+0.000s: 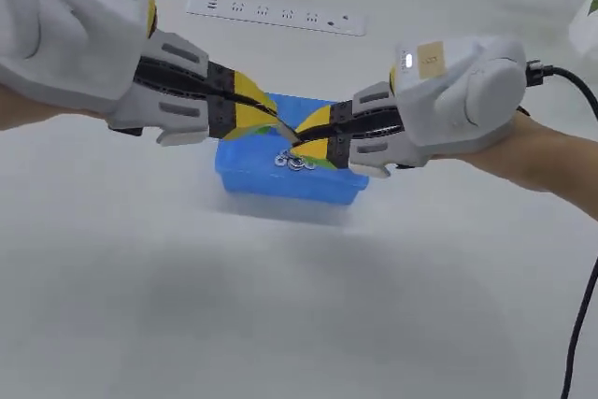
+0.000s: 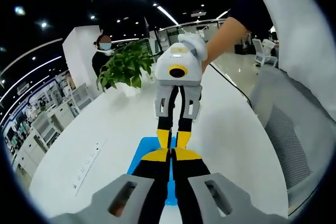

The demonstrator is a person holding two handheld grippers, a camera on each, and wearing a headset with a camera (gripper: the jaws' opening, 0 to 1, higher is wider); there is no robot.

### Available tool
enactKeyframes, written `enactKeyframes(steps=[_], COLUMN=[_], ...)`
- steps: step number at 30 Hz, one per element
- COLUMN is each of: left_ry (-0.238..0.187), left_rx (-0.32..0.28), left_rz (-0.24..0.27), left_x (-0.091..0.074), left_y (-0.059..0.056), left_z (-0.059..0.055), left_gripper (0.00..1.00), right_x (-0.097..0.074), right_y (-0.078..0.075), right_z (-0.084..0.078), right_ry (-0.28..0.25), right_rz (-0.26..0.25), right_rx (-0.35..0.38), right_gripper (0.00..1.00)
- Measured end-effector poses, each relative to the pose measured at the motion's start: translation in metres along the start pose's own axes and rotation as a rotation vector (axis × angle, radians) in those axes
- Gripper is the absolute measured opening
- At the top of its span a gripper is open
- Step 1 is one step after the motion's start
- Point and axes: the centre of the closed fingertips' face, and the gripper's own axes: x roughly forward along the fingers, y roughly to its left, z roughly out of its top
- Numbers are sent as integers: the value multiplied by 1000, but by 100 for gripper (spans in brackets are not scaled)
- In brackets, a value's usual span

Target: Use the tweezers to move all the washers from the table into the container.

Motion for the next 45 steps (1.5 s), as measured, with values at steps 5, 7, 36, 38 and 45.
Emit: enactKeyframes(steps=[5, 7, 36, 38, 45], left_ry=[10, 0, 124, 135, 178], left_rx=[11, 2, -39, -50, -91], left_rz=[-5, -4, -68, -62, -63], left_x=[-7, -10, -12, -7, 9], left_y=[-11, -14, -91, -91, -91], left_z=[3, 6, -23, -30, -52], left_gripper=[4, 4, 5, 5, 5], right_x=[-14, -18, -26, -24, -12], right_y=[10, 15, 89, 88, 86], right_z=[8, 12, 18, 14, -10], right_ry=[7, 1, 14, 20, 73], right_rz=[10, 14, 102, 103, 107], right_rx=[-16, -2, 7, 14, 39], right_gripper=[8, 8, 7, 7, 8])
